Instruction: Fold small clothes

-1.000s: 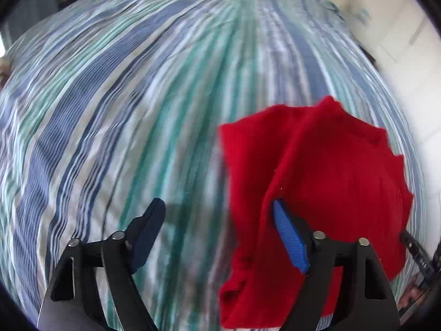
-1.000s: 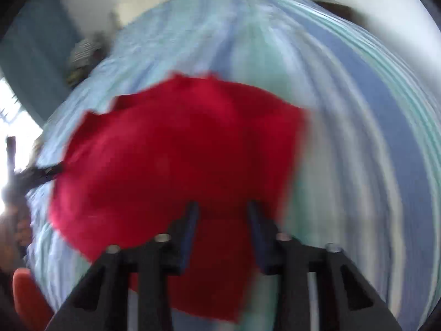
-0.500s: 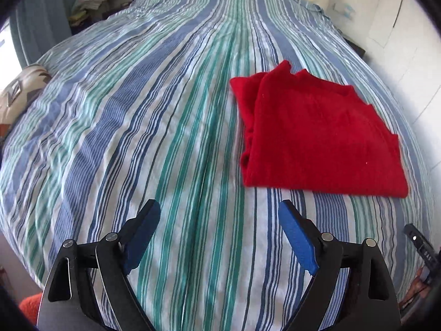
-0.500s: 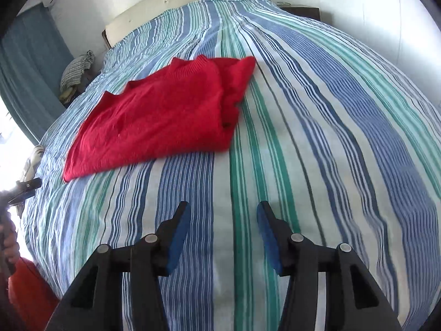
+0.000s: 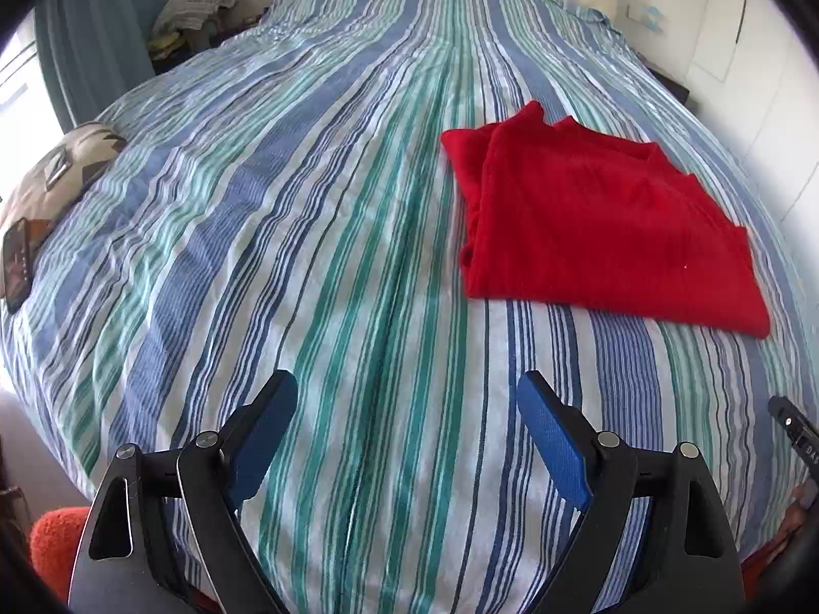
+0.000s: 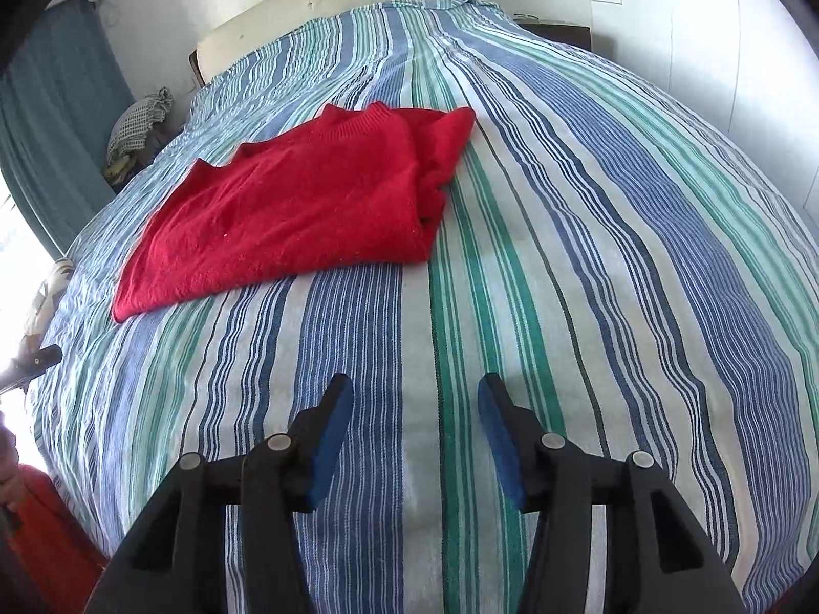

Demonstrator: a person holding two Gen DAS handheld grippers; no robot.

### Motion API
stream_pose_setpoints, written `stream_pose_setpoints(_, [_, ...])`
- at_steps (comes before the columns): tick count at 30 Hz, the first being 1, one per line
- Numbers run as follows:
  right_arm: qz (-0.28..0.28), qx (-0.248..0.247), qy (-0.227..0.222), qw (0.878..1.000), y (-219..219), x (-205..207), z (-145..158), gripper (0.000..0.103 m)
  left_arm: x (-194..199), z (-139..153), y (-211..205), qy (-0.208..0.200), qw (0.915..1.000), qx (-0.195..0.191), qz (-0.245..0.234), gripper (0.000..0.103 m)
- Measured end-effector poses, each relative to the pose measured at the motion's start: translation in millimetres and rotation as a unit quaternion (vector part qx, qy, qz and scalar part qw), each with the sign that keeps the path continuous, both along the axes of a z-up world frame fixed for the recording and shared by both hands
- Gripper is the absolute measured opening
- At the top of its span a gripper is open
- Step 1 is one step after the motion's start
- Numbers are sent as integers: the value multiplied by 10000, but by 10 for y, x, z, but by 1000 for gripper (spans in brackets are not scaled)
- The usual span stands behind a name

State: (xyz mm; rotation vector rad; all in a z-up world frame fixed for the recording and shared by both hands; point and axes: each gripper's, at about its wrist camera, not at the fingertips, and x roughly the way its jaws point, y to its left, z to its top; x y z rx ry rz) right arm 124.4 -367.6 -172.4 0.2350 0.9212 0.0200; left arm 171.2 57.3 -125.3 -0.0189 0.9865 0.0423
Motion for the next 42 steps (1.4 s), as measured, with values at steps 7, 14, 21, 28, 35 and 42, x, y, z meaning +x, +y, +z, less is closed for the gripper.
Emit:
stream_pose_setpoints(7, [-53,-129,8,9999,-16,-31,-21,58,2,-276,52,-26,9999,101,9,92])
stream_pose_setpoints(14, [144,-557,54,9983,179,-52,-214,84,-124,-778,85,101,9996,158,-187,102])
stream_pose_setpoints(21, [305,-960,-6,9949,372,-58,-354,103,-108,-829,87,88,9994,162,-309,102])
stream_pose_setpoints(28, [332,-953,-39,9949,358,-69,-369,103,-131,-836,65,-3,9993,239,-302,102])
stream_pose_setpoints(35, [340,-989,-43,9945,373,-67,-374,103,-153,-839,58,-53,9992,260,-299,102])
stream_pose_setpoints(42, [346,-1029,-48,9941,381,-66,-373,103,-170,-842,49,-89,9992,273,-293,102])
